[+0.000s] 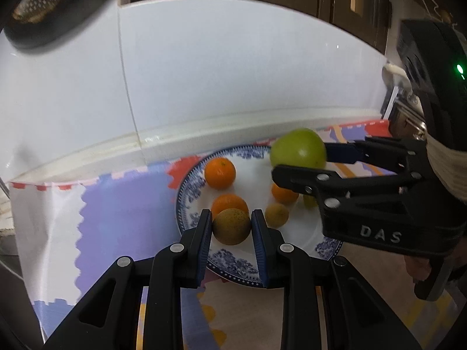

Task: Organize fruits
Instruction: 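Carry the brown fruit and pomelo onto the plate and open both tools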

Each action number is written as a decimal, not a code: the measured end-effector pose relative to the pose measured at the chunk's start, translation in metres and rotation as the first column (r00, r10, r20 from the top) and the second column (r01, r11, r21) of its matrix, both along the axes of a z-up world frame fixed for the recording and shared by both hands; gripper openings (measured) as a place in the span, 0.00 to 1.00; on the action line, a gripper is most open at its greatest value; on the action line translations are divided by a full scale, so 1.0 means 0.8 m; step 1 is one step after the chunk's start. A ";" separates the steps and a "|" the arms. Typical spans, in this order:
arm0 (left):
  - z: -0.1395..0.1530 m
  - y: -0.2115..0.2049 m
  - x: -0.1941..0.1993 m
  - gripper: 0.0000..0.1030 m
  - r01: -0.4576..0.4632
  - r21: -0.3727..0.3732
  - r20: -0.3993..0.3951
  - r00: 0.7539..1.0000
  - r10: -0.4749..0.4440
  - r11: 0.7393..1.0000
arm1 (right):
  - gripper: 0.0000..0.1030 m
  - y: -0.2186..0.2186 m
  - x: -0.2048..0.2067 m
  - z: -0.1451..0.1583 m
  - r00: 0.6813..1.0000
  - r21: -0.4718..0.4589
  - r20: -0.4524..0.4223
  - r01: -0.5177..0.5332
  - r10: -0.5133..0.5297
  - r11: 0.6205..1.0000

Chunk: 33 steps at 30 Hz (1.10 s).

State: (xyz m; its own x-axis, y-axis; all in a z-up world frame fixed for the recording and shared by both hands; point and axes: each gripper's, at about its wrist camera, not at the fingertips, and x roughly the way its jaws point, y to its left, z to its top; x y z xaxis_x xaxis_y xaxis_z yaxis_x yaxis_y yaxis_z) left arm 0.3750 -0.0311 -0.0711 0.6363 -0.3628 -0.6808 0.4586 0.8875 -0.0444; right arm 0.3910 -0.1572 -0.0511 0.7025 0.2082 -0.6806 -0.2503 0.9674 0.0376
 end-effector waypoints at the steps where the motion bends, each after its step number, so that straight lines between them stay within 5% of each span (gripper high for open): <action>1: -0.004 -0.002 0.002 0.27 0.003 0.001 -0.009 1.000 -0.003 1.000 | 0.49 -0.001 0.003 -0.003 1.000 0.000 -0.007 -0.001 0.001 1.000; 19: -0.038 -0.015 0.025 0.28 0.014 0.019 -0.081 0.997 -0.012 1.000 | 0.49 -0.003 0.040 -0.039 0.997 0.013 -0.079 -0.001 0.002 1.000; 27: -0.028 0.004 0.024 0.45 -0.051 0.043 -0.061 0.997 0.054 0.998 | 0.50 -0.003 0.046 -0.044 0.993 0.019 -0.113 0.025 -0.023 0.999; 33: -0.008 0.016 0.014 0.50 -0.096 0.043 -0.014 0.995 0.096 0.994 | 0.58 0.000 0.032 -0.026 0.998 -0.008 -0.053 0.041 -0.042 0.999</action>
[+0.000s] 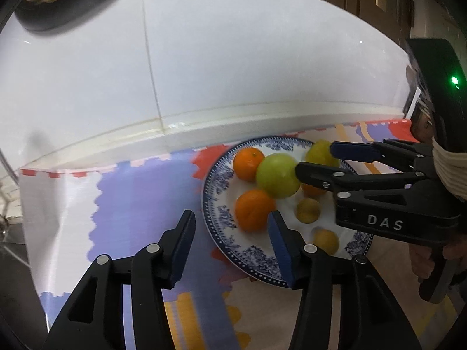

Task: Organize fruits
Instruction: 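Carry the brown fruit and pomelo onto the plate and open both tools, then lift both tools away from the plate toward the last fruits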

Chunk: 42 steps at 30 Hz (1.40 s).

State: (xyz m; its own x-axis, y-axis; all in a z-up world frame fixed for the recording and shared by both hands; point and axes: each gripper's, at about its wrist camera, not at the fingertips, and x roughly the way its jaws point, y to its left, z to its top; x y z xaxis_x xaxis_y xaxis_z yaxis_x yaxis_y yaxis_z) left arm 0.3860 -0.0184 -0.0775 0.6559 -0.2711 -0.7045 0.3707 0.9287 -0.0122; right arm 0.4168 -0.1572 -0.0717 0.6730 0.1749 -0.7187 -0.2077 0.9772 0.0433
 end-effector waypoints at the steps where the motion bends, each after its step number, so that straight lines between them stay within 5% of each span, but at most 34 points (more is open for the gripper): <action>1: 0.006 0.002 -0.004 0.50 -0.004 -0.004 0.011 1.000 0.004 1.000 | 0.58 -0.001 -0.004 0.004 1.000 0.001 0.011 0.002 -0.002 1.000; 21: 0.078 0.004 -0.100 0.61 0.004 -0.033 0.165 0.986 0.001 0.999 | 0.58 -0.023 -0.131 0.076 0.987 0.012 0.146 0.070 -0.071 0.997; 42: 0.046 -0.042 -0.168 0.64 0.062 0.002 0.086 0.994 -0.062 0.998 | 0.58 -0.061 -0.220 0.057 0.987 0.000 0.112 0.115 -0.114 0.993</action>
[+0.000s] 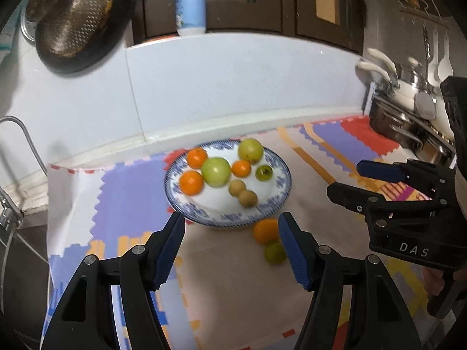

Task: Organize fruits
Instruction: 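Lift both tools away from the plate toward the last fruits, then grasp the dark green fruit with the left tool while the right tool grasps the orange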

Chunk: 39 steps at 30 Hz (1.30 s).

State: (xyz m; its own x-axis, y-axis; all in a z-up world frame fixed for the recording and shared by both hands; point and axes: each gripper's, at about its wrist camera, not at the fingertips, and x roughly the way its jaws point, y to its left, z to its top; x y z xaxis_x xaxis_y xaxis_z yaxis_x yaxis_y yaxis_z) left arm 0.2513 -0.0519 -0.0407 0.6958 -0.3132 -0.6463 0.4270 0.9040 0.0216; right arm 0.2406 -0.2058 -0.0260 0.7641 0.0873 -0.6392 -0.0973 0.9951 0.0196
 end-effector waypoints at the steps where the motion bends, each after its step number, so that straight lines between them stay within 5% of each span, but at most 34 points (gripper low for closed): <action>1: -0.004 -0.003 -0.001 0.64 0.004 0.001 -0.007 1.000 -0.004 1.000 | 0.58 -0.003 -0.002 -0.004 1.000 -0.001 -0.010 0.004 -0.004 1.000; 13: -0.068 -0.041 0.012 0.63 0.061 0.017 -0.167 0.984 -0.058 0.998 | 0.58 -0.035 -0.012 -0.055 0.992 0.025 -0.115 0.050 -0.046 0.998; 20: -0.090 -0.055 0.021 0.63 0.072 0.051 -0.196 0.979 -0.061 0.996 | 0.58 -0.042 -0.012 -0.077 0.986 0.025 -0.157 0.056 -0.052 0.998; 26: -0.101 -0.065 0.031 0.54 0.079 0.067 -0.212 0.975 -0.063 0.995 | 0.58 -0.044 -0.009 -0.085 0.983 0.025 -0.173 0.059 -0.053 0.998; 34: -0.103 -0.067 0.036 0.28 0.085 0.048 -0.227 0.971 -0.072 0.995 | 0.58 -0.043 -0.004 -0.087 0.983 0.029 -0.179 0.051 -0.045 0.998; 39: -0.100 -0.062 0.035 0.28 0.087 0.034 -0.221 0.972 -0.077 0.996 | 0.58 -0.040 -0.003 -0.086 0.983 0.028 -0.178 0.048 -0.043 0.998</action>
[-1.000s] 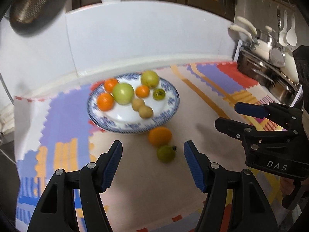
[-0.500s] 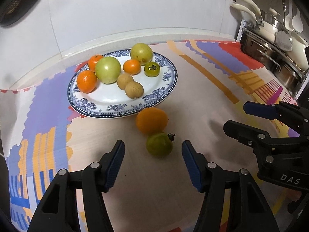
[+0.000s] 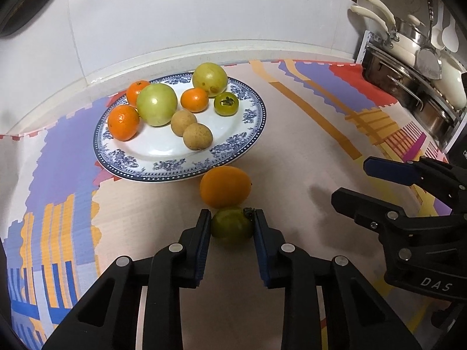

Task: Organize fruits
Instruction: 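Grasp the dark green fruit with the left tool while the right tool grasps the orange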

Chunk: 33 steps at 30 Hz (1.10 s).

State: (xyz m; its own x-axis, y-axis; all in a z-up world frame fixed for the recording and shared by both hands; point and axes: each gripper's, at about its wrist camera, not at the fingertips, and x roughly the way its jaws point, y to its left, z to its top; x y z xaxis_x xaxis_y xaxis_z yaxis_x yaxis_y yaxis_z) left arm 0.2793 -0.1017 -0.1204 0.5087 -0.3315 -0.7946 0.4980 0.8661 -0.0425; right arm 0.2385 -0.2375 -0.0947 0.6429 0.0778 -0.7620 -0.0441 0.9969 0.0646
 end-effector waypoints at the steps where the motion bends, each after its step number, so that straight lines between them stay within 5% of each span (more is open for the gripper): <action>1: 0.002 0.002 -0.001 0.28 -0.001 -0.006 0.002 1.000 0.001 1.000 | 0.58 0.000 0.001 0.000 1.000 0.001 -0.001 -0.001 0.001 1.000; 33: 0.023 0.099 0.018 0.28 -0.161 -0.016 0.053 0.985 0.162 0.987 | 0.58 0.094 0.069 -0.015 0.985 0.007 -0.054 -0.161 0.161 0.987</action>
